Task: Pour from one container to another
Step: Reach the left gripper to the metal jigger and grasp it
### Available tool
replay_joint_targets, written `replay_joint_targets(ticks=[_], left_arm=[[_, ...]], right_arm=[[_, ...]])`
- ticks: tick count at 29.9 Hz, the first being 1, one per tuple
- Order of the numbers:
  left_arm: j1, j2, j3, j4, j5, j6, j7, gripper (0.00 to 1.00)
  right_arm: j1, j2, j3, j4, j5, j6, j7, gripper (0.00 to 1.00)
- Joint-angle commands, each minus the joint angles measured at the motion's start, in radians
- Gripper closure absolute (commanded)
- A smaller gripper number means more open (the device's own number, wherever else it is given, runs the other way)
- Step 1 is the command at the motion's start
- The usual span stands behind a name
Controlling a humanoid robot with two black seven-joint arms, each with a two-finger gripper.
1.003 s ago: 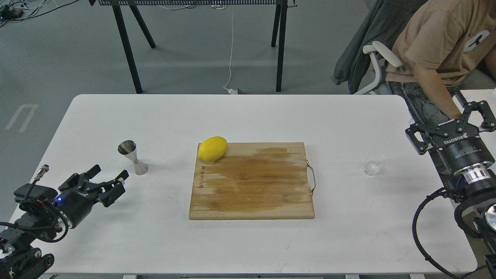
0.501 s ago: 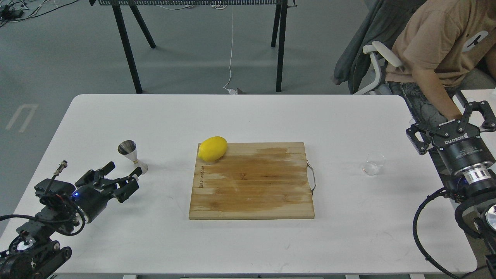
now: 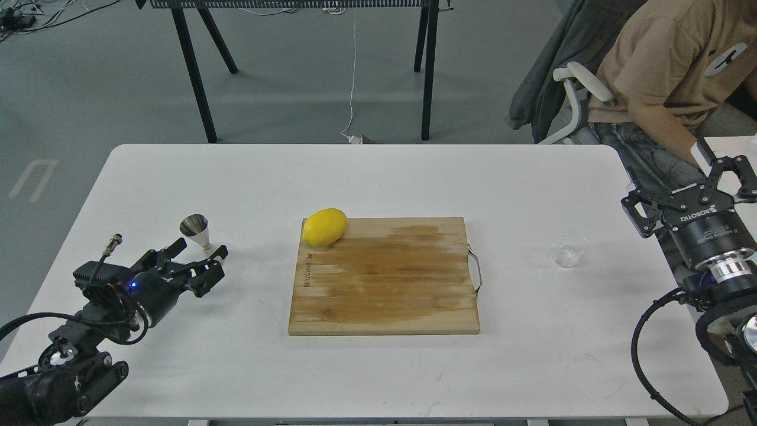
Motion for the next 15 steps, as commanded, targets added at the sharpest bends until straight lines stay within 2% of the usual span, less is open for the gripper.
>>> replay_joint_targets(ticks=[1, 15], left_arm=[[-0.016, -0.017, 0.000, 0.027, -0.001, 0.000, 0.000, 0.01], [-0.073, -0.115, -0.002, 0.149, -0.002, 0.000, 0.000, 0.02]], right_arm=[[-0.003, 0.000, 0.000, 0.000, 0.000, 0.000, 0.000, 0.01], [-0.007, -0.002, 0.002, -0.001, 0.000, 0.000, 0.000, 0.01]])
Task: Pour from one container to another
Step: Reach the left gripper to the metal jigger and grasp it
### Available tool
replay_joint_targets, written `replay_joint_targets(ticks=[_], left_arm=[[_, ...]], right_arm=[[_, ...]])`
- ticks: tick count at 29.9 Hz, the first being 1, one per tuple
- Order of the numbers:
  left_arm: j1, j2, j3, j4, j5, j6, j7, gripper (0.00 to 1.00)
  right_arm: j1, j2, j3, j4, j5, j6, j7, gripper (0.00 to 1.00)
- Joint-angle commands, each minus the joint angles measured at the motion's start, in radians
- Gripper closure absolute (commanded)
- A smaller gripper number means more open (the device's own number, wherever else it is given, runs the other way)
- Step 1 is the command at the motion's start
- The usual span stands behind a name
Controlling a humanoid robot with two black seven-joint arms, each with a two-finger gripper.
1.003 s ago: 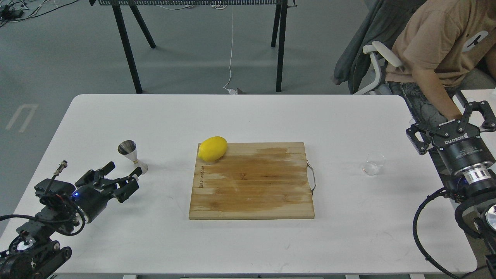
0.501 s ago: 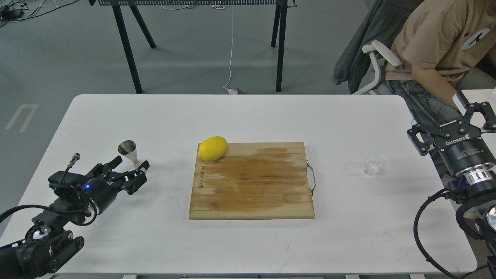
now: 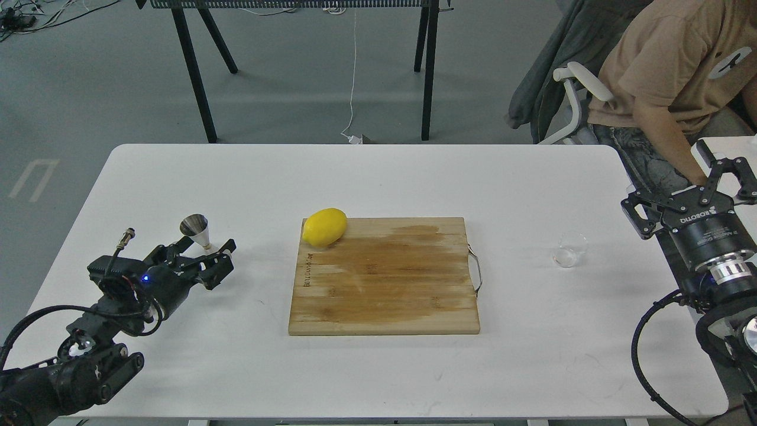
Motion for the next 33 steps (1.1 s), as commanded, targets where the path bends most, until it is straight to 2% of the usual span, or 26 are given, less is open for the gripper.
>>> replay_joint_targets(ticks=[1, 6, 14, 18, 25, 27, 33], left_arm=[[-0.020, -0.030, 0.000, 0.045, -0.001, 0.000, 0.000, 0.03], [-0.038, -0.056, 0.000, 0.101, -0.001, 0.000, 0.000, 0.10], [-0.040, -0.061, 0.000, 0.105, -0.001, 0.000, 0.000, 0.17], [-0.040, -0.061, 0.000, 0.106, -0.003, 0.000, 0.000, 0.24], [-0.048, -0.076, 0.000, 0.157, 0.000, 0.000, 0.000, 0.44], [-0.048, -0.077, 0.000, 0.157, 0.000, 0.000, 0.000, 0.58], [-0.049, -0.077, 0.000, 0.158, 0.000, 0.000, 0.000, 0.83]], right_arm=[[-0.003, 0.000, 0.001, -0.001, 0.000, 0.000, 0.001, 0.01], [-0.006, -0.002, 0.001, -0.001, 0.000, 0.000, 0.001, 0.01], [-0.006, 0.000, 0.001, -0.001, 0.000, 0.000, 0.001, 0.01], [-0.006, 0.000, 0.001, -0.001, 0.000, 0.000, 0.001, 0.01], [-0.007, -0.002, 0.001, -0.001, 0.000, 0.000, 0.001, 0.01], [-0.007, 0.000, 0.001, -0.001, 0.000, 0.000, 0.001, 0.01], [-0.007, 0.000, 0.001, -0.001, 0.000, 0.000, 0.001, 0.01]])
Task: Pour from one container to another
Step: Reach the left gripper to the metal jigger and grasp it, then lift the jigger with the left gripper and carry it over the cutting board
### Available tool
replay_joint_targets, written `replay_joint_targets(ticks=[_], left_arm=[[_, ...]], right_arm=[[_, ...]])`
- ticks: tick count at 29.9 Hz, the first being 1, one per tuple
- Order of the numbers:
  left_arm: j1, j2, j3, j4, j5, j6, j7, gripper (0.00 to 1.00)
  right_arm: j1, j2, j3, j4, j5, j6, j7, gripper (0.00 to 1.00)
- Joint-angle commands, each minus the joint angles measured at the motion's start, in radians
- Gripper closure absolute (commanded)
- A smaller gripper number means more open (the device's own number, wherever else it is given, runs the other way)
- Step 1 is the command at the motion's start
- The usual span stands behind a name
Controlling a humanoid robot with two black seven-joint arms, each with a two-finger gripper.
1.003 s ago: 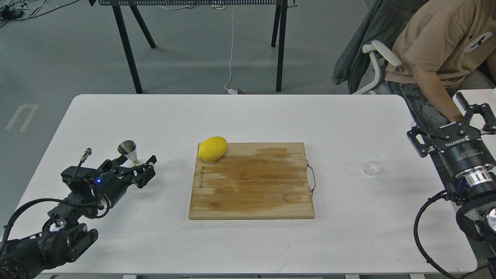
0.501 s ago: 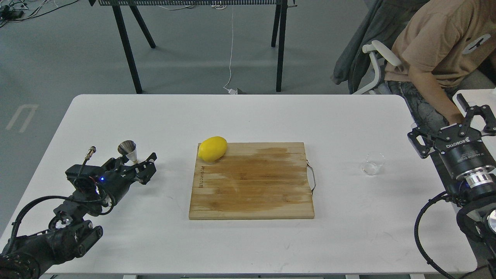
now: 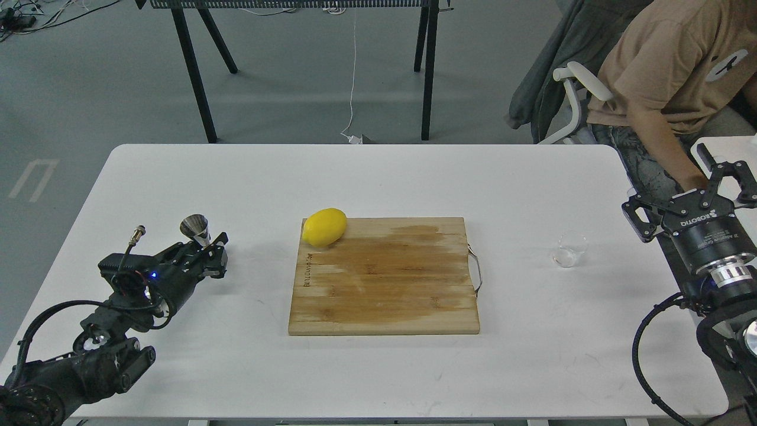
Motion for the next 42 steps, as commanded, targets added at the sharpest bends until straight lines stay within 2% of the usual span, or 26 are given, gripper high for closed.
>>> replay_joint_targets(ticks=[1, 3, 5, 11, 16, 19, 29, 42], left_arm=[[0.000, 0.000, 0.000, 0.001, 0.000, 0.000, 0.000, 0.88], [0.000, 0.000, 0.000, 0.001, 0.000, 0.000, 0.000, 0.94], [0.000, 0.000, 0.000, 0.001, 0.000, 0.000, 0.000, 0.96], [-0.038, 0.014, -0.002, -0.033, 0.000, 0.000, 0.000, 0.95], [-0.141, 0.038, -0.003, -0.171, -0.001, 0.000, 0.000, 0.90], [-0.193, 0.055, -0.008, -0.246, -0.003, 0.000, 0.000, 0.90], [-0.220, -0.018, 0.000, -0.485, 0.003, 0.000, 0.000, 0.90], [-0.203, -0.156, 0.207, -0.508, 0.011, 0.000, 0.000, 0.88]], right_arm=[[0.000, 0.000, 0.000, 0.000, 0.000, 0.000, 0.000, 0.01], [-0.001, -0.001, 0.000, 0.000, 0.000, 0.000, 0.000, 0.01], [-0.006, 0.000, 0.000, 0.000, 0.000, 0.000, 0.000, 0.01], [-0.009, 0.000, 0.000, 0.000, 0.000, 0.000, 0.000, 0.01], [-0.008, 0.000, 0.000, 0.000, 0.000, 0.000, 0.000, 0.01], [-0.008, 0.000, 0.000, 0.000, 0.000, 0.000, 0.000, 0.01], [-0.009, -0.008, 0.000, -0.005, 0.000, 0.000, 0.000, 0.01], [-0.009, -0.006, -0.002, -0.009, -0.002, 0.000, 0.000, 0.01]])
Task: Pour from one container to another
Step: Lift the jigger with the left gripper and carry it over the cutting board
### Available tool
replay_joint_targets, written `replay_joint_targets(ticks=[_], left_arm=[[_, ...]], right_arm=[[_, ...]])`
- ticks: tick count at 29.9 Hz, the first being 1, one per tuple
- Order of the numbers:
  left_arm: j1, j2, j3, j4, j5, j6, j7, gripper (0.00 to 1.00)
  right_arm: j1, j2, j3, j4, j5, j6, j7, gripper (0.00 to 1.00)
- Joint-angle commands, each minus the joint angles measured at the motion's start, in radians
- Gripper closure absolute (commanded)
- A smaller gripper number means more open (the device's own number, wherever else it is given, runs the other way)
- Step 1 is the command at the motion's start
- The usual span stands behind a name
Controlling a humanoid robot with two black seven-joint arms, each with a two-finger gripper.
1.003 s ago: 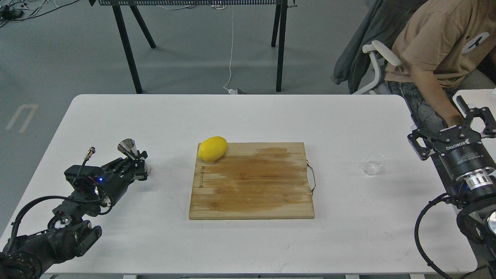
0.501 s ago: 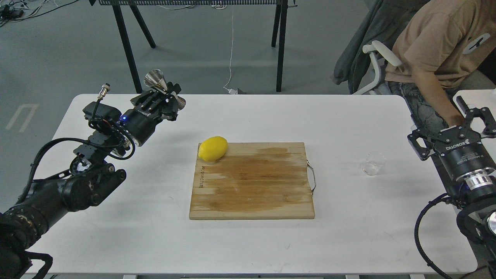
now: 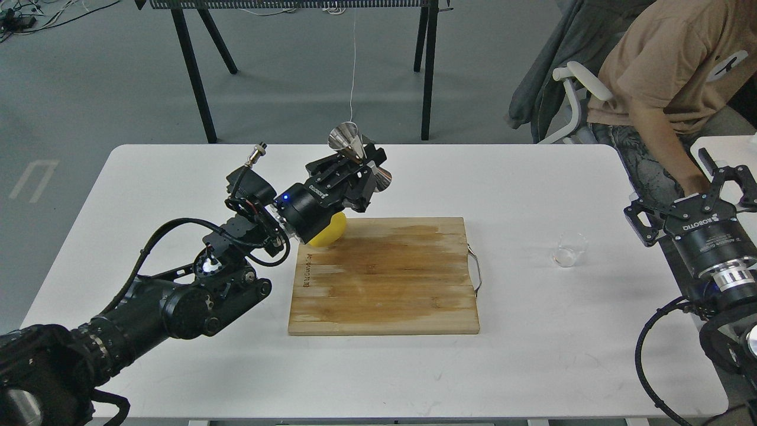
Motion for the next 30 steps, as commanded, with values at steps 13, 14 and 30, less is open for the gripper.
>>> replay_joint_targets(ticks=[13, 14, 30], left_arm=[[0.051, -0.146, 0.133, 0.100, 0.050, 0.000, 0.000, 0.87], [0.051, -0.146, 0.138, 0.106, 0.050, 0.000, 0.000, 0.87], [0.051, -0.146, 0.164, 0.227, 0.052, 0.000, 0.000, 0.87]], right_arm=[[0.000, -0.002, 0.002, -0.003, 0.000, 0.000, 0.000, 0.01], [0.000, -0.002, 0.002, -0.003, 0.000, 0.000, 0.000, 0.01], [-0.001, -0.002, 0.002, -0.003, 0.001, 0.000, 0.000, 0.01]])
